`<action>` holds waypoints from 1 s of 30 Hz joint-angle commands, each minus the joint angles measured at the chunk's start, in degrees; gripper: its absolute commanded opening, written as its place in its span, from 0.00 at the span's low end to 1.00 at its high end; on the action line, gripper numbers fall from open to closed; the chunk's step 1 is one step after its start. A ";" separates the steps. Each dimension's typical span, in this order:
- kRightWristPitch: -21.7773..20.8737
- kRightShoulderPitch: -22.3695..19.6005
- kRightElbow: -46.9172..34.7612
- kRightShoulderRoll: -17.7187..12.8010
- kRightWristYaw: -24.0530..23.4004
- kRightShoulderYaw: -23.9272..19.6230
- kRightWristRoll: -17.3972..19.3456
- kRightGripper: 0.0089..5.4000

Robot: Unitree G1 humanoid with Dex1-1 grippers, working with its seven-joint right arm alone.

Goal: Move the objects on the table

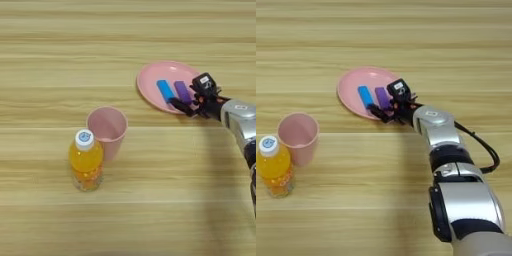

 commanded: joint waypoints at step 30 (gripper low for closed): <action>3.37 2.27 -12.49 -8.07 10.42 5.64 -4.33 0.99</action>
